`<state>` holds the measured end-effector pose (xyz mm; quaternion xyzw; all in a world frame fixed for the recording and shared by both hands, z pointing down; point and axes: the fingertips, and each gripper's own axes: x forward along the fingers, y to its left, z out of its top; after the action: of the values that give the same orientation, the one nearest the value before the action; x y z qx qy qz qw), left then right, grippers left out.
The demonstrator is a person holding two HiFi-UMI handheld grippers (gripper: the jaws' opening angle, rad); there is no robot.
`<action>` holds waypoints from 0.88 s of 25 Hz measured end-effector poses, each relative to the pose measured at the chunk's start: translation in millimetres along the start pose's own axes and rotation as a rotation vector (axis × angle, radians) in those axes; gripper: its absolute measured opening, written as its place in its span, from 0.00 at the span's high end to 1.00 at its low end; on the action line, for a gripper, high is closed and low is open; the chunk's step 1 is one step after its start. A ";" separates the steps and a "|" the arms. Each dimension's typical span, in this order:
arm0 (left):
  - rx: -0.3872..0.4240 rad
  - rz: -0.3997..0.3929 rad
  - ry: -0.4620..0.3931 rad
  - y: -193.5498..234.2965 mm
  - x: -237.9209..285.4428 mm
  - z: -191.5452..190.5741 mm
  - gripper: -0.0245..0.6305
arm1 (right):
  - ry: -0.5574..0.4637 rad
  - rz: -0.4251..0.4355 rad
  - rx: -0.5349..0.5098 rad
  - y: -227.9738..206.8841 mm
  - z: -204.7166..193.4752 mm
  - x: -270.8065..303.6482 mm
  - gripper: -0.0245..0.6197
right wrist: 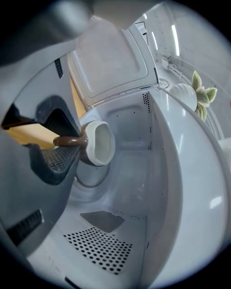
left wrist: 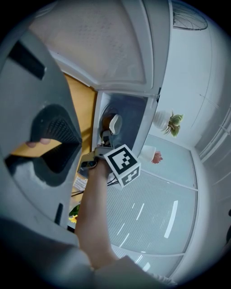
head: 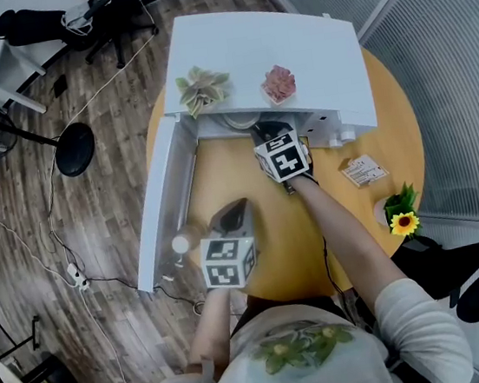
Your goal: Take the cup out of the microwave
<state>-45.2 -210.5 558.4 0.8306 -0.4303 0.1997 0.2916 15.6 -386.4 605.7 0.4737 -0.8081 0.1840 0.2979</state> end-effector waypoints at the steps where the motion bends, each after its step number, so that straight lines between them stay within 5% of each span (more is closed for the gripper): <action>1: 0.001 -0.001 -0.002 -0.7 -0.5 0.6 0.96 | -0.001 -0.002 0.004 -0.5 -0.9 -2.0 0.85; 22: 0.019 -0.002 -0.033 -14.1 -23.6 2.3 0.96 | -0.047 -0.009 0.023 12.4 -10.2 -59.6 0.85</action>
<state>-46.3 -191.4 538.6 0.8369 -0.4324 0.1899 0.2767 30.1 -335.5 574.2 0.4850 -0.8105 0.1807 0.2740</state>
